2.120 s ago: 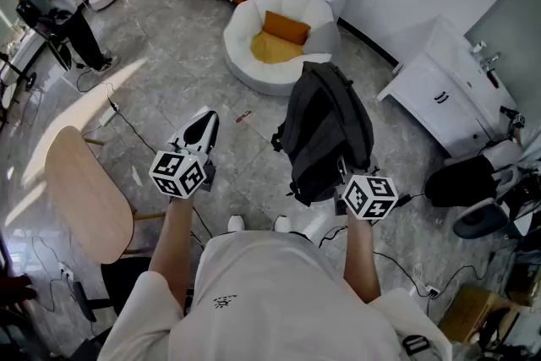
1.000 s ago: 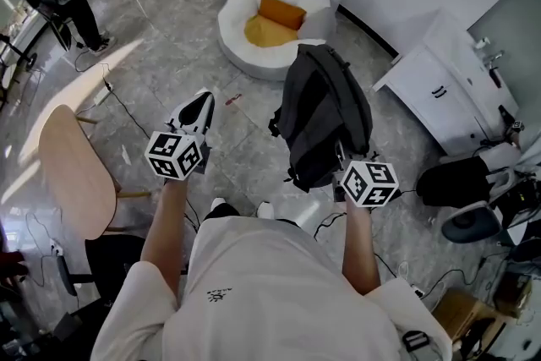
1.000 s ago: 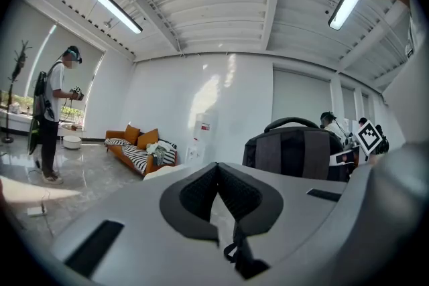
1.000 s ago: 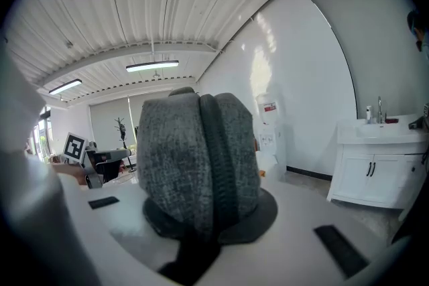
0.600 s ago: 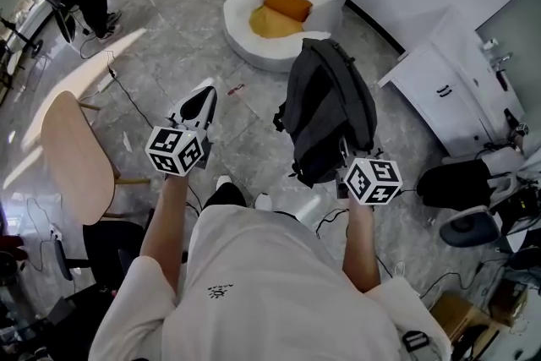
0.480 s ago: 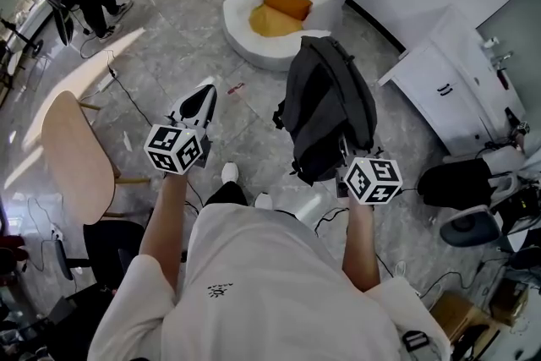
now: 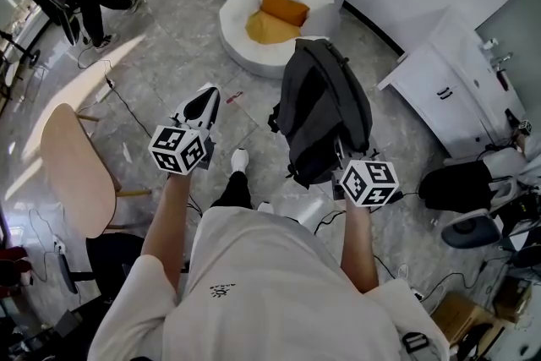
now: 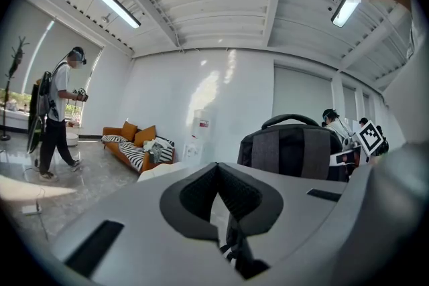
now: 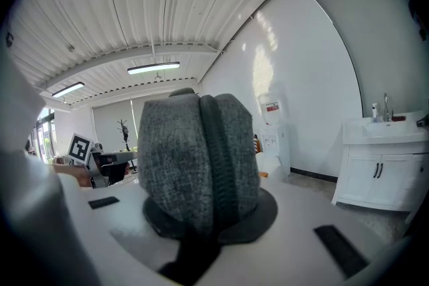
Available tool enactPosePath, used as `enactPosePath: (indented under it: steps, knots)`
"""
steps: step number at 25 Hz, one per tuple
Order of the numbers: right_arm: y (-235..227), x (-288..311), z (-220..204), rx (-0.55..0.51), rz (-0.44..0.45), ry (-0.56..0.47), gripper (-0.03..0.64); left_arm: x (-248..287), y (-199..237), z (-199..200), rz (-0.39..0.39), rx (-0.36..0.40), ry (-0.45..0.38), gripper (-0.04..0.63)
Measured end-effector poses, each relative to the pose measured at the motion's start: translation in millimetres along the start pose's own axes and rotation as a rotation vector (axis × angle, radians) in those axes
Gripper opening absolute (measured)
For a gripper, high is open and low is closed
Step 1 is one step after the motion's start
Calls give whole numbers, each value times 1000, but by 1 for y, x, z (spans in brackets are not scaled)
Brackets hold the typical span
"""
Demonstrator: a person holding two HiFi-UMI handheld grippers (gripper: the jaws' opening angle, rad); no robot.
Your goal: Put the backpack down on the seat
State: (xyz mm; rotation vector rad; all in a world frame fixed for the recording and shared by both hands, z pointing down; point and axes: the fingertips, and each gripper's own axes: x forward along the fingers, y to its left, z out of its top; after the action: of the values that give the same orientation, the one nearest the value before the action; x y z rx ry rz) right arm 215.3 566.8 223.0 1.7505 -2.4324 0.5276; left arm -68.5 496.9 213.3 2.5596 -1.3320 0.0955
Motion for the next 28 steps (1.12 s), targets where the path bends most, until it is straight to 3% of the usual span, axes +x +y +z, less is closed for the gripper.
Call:
enactPosePath:
  steps: [28]
  knots:
    - [-5, 248, 79, 25, -48, 22, 69, 196, 187, 42, -108, -21, 50, 17]
